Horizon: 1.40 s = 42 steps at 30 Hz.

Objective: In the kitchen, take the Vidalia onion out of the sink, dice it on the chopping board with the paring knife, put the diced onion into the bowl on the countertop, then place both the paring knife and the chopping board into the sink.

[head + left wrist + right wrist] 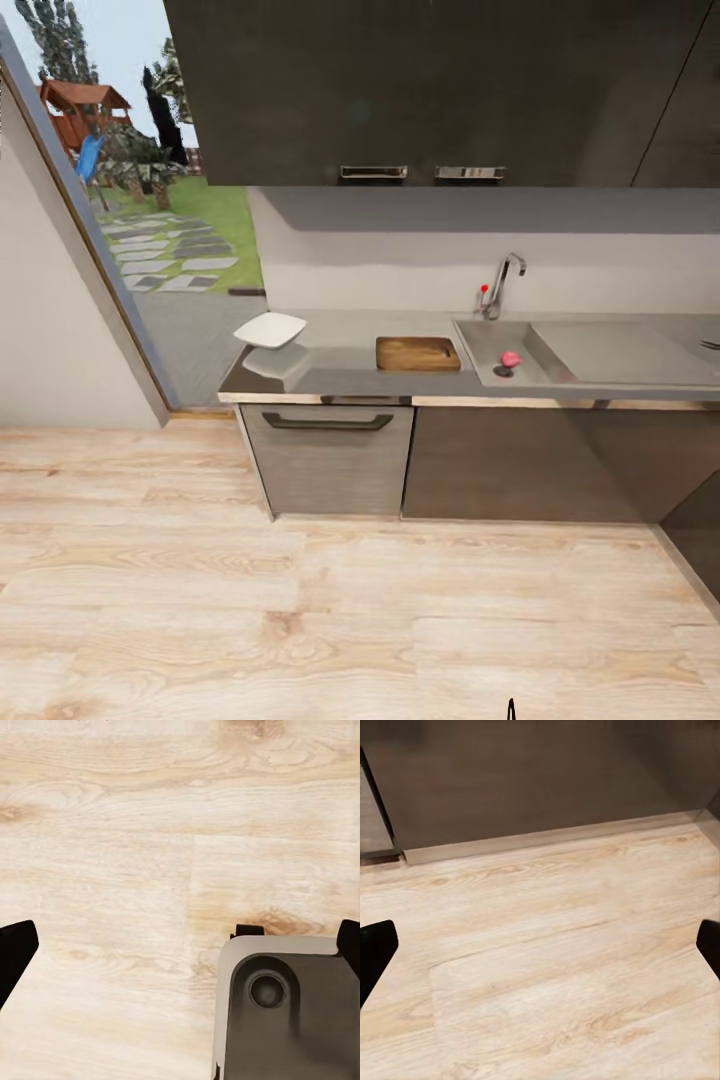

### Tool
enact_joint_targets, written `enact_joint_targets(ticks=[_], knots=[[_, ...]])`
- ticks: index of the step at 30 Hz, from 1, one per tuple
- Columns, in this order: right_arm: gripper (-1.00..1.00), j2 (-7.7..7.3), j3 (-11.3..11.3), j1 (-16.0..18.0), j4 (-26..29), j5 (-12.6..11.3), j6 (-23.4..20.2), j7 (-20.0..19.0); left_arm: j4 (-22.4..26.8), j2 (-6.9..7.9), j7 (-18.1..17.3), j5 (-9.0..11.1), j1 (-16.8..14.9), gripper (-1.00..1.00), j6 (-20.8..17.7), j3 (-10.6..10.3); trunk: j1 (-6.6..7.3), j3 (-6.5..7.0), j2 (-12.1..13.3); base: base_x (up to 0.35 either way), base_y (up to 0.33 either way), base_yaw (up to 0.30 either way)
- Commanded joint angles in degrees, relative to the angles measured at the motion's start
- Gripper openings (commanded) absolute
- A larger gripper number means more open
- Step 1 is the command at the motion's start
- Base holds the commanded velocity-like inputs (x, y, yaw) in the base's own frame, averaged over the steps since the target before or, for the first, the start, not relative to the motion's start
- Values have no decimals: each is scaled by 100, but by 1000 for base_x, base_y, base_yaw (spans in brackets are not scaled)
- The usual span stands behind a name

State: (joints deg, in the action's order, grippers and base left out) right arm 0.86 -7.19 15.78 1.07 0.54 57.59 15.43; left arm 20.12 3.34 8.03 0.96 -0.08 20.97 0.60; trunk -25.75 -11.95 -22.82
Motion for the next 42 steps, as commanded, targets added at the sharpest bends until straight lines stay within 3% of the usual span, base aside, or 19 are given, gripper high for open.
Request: enact_joint_targets(ticks=[1,42], knots=[[100,2,-37,4,-2,7,19,-15,3,0,6,10,-1,100,13,2,-3,0,-10,0,0,0],[100,-6,-37,4,-2,25,49,-14,4,8,6,2,-1,100,13,1,-3,372,-10,0,0,0]])
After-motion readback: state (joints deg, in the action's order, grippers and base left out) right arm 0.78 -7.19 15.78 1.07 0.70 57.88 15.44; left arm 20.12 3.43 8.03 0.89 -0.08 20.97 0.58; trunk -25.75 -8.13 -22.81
